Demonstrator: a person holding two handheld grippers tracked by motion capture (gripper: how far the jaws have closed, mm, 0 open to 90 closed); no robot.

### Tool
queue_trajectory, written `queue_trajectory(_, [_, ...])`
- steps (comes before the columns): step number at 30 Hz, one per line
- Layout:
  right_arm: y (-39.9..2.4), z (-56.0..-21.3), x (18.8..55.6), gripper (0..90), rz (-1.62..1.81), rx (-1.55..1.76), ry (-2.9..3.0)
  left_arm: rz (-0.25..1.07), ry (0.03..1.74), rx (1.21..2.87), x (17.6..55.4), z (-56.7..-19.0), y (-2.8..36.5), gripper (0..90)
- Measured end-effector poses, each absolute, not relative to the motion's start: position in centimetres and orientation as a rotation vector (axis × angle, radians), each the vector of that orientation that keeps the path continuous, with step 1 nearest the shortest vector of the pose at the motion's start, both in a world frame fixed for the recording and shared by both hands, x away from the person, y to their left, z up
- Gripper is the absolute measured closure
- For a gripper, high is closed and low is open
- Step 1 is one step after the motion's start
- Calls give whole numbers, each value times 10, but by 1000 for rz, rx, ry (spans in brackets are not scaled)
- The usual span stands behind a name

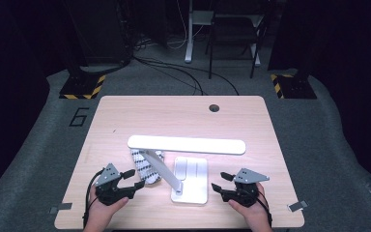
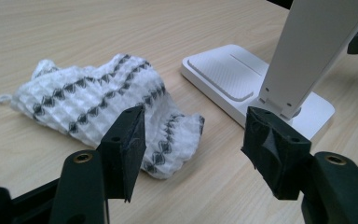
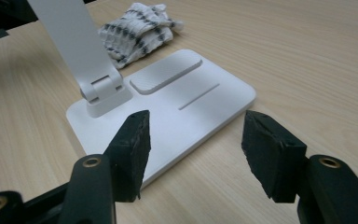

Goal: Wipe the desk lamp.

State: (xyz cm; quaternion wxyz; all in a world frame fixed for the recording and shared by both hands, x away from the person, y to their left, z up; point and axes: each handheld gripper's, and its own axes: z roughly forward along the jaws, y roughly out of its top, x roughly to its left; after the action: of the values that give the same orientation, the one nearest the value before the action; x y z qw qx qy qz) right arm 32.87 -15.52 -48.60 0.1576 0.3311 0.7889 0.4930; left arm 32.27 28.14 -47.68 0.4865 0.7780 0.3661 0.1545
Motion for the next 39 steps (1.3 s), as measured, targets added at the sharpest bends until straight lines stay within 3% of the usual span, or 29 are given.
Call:
queue_trajectory(7, [-173, -493, 326, 417, 1376, 1043, 2206, 435, 947, 1847, 324, -483, 294, 402])
queue_trajectory(15, [-185, -502, 333, 415, 1329, 1122, 2151, 470, 965, 1913, 333, -490, 307, 407])
queue_trajectory(39, [-193, -515, 334, 406, 1254, 1261, 2142, 339, 884, 1998, 341, -499, 282, 439])
